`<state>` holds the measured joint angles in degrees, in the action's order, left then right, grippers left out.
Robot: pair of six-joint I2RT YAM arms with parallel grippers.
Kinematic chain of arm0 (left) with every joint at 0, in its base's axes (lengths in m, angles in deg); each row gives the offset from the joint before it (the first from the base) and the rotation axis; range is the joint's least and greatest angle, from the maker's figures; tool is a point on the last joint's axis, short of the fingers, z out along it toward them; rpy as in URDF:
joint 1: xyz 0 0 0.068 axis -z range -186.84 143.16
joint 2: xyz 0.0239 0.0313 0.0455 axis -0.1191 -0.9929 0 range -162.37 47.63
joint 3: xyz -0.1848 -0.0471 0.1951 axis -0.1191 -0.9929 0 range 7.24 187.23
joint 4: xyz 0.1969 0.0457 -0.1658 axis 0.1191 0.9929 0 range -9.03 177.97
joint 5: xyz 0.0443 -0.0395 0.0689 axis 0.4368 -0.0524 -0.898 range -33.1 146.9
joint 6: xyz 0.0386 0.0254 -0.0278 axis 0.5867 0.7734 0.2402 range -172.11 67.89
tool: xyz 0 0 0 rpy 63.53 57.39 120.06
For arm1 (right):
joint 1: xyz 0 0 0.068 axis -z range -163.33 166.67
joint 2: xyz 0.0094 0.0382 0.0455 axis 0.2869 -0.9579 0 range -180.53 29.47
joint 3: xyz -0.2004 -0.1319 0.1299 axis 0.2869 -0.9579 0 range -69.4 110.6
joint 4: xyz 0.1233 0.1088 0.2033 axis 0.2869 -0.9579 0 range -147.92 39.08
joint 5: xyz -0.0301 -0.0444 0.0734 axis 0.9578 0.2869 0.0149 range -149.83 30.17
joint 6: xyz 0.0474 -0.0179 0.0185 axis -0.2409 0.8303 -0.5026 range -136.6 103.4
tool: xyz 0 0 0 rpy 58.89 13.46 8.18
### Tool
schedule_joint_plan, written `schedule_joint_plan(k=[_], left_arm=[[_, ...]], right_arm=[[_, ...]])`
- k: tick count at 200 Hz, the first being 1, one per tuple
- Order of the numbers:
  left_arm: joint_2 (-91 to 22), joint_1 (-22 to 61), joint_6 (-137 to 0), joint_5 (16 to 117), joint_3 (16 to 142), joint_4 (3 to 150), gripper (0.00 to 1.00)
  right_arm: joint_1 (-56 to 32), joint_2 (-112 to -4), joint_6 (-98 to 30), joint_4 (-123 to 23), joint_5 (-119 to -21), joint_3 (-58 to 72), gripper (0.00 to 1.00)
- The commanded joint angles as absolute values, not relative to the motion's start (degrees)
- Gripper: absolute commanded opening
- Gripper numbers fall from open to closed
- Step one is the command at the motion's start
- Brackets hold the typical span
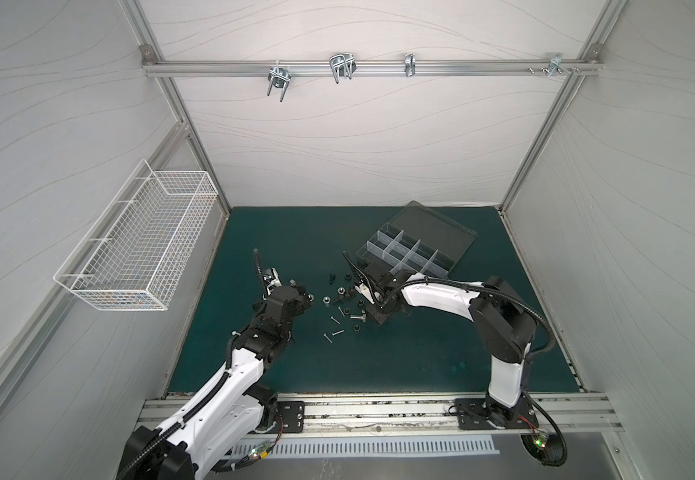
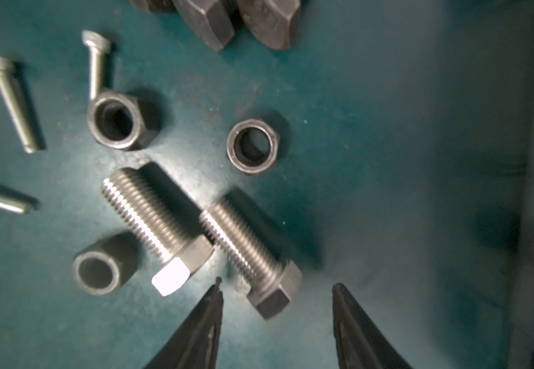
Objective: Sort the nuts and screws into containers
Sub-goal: 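Return the right gripper to the pile over a third silver bolt, then lower the right gripper around the silver hex bolt and close it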
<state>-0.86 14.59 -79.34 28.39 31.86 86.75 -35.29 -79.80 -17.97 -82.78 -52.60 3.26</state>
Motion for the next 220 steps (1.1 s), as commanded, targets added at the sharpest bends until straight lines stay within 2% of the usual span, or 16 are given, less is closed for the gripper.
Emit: schedule_joint_plan(k=[1,76,143,220], left_arm=[[-0.98,14.6,-79.98,27.79,34.38,86.08,1.0],[-0.25,14.6,-80.33,27.77,33.68,86.28,1.0],[0.59,14.6,-80.24,27.33,33.45,86.54,1.0],[0.46,14.56,-80.55,27.21,33.31,86.4,1.0]], right_arm=[[-35.71,-81.51,-16.16,-81.92,-51.52,4.87,0.57],[-35.54,-84.62,-16.14,-80.35,-49.56,6.55,0.56],[-35.5,-84.27,-18.83,-84.37,-51.16,7.42,0.41],[-35.45,-81.05,-20.51,-87.56,-55.28,3.17,0.41]])
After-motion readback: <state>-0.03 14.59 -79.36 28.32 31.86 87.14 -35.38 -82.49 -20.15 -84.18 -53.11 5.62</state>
